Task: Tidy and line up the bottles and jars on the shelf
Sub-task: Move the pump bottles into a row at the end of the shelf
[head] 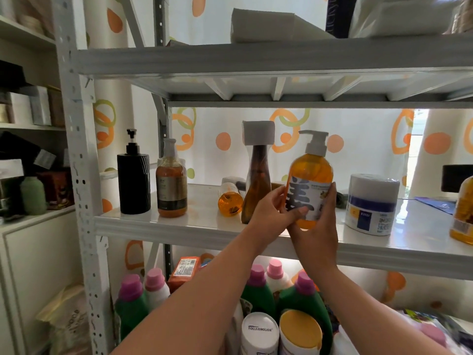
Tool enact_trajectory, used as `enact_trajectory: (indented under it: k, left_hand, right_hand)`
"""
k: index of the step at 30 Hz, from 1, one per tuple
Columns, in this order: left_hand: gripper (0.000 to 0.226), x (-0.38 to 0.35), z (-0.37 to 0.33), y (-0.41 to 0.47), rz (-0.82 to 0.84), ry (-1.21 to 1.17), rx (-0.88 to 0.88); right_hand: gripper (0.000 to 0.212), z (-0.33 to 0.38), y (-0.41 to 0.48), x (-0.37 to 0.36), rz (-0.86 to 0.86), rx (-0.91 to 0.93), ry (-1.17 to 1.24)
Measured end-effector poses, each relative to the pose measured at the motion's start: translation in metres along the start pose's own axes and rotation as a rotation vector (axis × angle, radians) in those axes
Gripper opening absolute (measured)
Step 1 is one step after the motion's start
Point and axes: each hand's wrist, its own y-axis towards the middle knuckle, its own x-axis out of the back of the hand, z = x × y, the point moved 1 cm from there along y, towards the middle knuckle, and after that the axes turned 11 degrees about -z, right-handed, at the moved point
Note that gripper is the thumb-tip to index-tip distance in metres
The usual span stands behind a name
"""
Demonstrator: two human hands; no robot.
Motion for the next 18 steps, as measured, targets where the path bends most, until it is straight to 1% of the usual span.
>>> enact_trajectory:
  k: [3, 5, 9, 12, 14, 16, 18]
  left_hand:
    - [0.056, 0.014, -0.001, -0.003, -0.038, -0.004, -0.061]
    - [0.057, 0.026, -0.001, -0.005, -0.070, -0.006, -0.095]
    - [0.052, 0.055, 0.002, -0.009, -0.127, -0.003, -0.131]
    - [0.049, 0.080, 0.008, -0.012, -0.169, 0.001, -0.140]
    - [0.052, 0.095, 0.014, -0.013, -0.208, 0.003, -0.125]
    - [0.060, 0.111, 0.018, -0.013, -0.259, 0.012, -0.107]
    - [0.063, 0.125, 0.022, -0.012, -0.300, 0.013, -0.105]
  right_hand:
    - [0.099, 0.013, -0.005, -0.009, -0.061, 0.070, -0.058]
    - [0.096, 0.023, -0.011, -0.016, -0.084, 0.093, -0.071]
    - [0.096, 0.041, -0.024, -0.037, -0.062, 0.173, -0.015]
    - [0.102, 0.052, -0.036, -0.055, -0.037, 0.164, 0.052]
    - [0.105, 0.059, -0.044, -0.068, -0.025, 0.169, 0.083]
    - [0.104, 0.067, -0.050, -0.080, -0.019, 0.178, 0.099]
    - [0.103, 0.076, -0.054, -0.092, -0.004, 0.182, 0.114]
